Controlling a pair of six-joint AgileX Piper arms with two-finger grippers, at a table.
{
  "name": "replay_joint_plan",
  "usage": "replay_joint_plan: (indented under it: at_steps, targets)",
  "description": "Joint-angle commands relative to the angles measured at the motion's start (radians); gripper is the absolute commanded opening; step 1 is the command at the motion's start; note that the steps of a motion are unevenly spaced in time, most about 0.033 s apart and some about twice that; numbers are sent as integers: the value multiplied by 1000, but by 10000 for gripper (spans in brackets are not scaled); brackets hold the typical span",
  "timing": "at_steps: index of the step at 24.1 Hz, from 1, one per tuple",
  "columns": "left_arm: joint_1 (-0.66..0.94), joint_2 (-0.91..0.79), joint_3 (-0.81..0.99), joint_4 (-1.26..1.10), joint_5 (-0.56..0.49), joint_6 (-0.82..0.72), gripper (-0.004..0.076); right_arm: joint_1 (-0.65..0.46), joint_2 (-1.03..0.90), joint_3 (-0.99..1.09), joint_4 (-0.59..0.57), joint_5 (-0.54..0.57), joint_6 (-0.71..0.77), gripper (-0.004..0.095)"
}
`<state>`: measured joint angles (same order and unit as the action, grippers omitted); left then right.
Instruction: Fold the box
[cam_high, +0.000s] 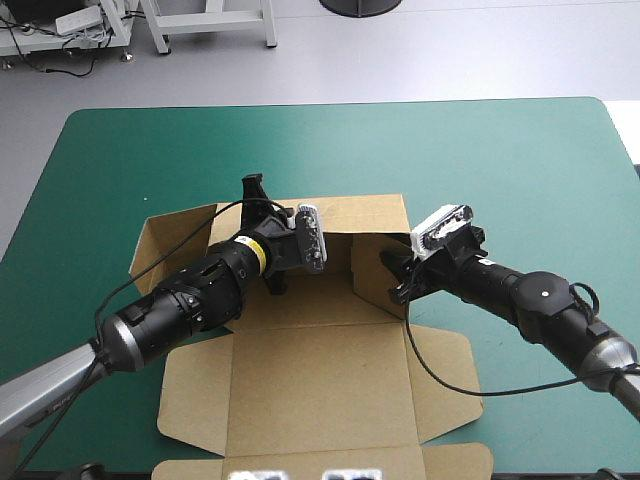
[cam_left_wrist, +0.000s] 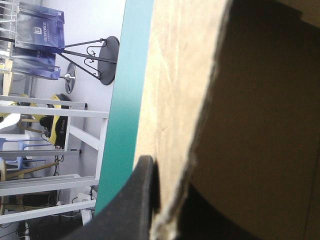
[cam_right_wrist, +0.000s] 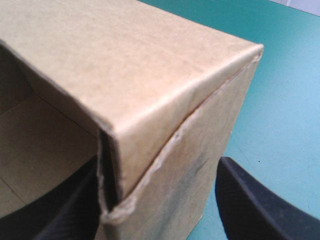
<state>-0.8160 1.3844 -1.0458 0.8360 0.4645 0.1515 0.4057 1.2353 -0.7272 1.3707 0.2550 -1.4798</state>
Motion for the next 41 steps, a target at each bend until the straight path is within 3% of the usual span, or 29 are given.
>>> replay_joint_plan:
  at_steps: [1,4,13,19,23,27,30,35,41]
  targets:
    - [-19,-6,-4,-124,-30,-36,-6,1,-21,-25,49,-6,-9,574]
    - [-48,11,-4,-127,-26,-36,-6,1,-21,-25,50,13,-5,533]
    - [-142,79,-4,-128,-13,-32,-6,1,-21,-25,47,41,-9,209]
    - [-144,67,-4,-172,9,-27,-5,1,-21,-25,47,121,-6,-24]
    - [-148,-4,-9,-219,16,-29,16,1,-21,-25,50,117,-1,-24]
    - [-157,-96,-12,-332,64,-29,228,1,-21,-25,50,113,-1,-24]
    - [-157,-118,-45,-419,115,-29,326,1,-21,-25,50,111,1,-24]
    - [-157,-173,-135,-483,89,-24,341,1,-21,-25,50,93,39,-24]
    - [-155,-192,-239,-468,133,-18,341,-1,-21,-37,76,-43,47,-24]
